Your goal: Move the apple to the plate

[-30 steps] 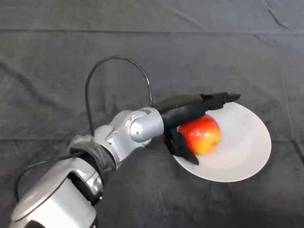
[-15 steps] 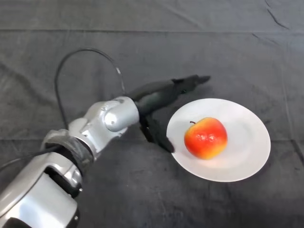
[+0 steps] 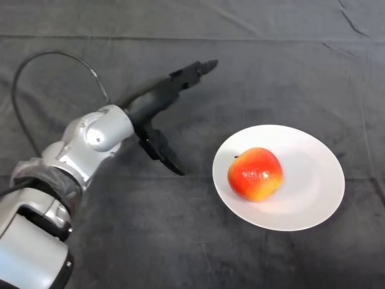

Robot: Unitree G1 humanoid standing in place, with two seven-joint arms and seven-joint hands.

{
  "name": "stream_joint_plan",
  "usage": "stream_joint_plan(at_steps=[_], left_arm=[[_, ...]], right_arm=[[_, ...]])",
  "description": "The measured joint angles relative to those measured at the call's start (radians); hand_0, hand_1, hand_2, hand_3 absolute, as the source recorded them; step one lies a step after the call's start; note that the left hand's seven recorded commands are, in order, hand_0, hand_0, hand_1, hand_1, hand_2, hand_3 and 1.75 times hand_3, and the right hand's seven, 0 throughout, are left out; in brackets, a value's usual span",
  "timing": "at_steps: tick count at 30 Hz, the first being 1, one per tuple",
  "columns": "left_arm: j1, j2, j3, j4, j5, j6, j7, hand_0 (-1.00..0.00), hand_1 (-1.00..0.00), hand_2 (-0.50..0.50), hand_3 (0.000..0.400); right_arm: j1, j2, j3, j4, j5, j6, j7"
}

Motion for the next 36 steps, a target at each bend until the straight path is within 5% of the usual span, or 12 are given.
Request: stream_joint_plan(at_steps=[11, 27, 36], left_arm=[[0.113, 0.077, 0.112, 0.019, -0.079, -0.014, -0.016, 0.00, 0.00, 0.00, 0.000], [0.249, 0.163, 0.363, 0.043, -0.292, -0.010, -0.052, 0.00, 0.00, 0.00, 0.000], [0.295, 0.185, 0.535, 0.051, -0.429, 0.042, -0.073, 0.00, 0.00, 0.00, 0.000]], right_arm=[[0.000, 0.000, 0.0001, 0.000, 0.0000, 0.000, 0.0001], [0.000, 0.000, 0.0000, 0.000, 0.0000, 0.000, -0.0001], [0.000, 0.000, 0.0000, 0.000, -0.0001, 0.000, -0.0001]])
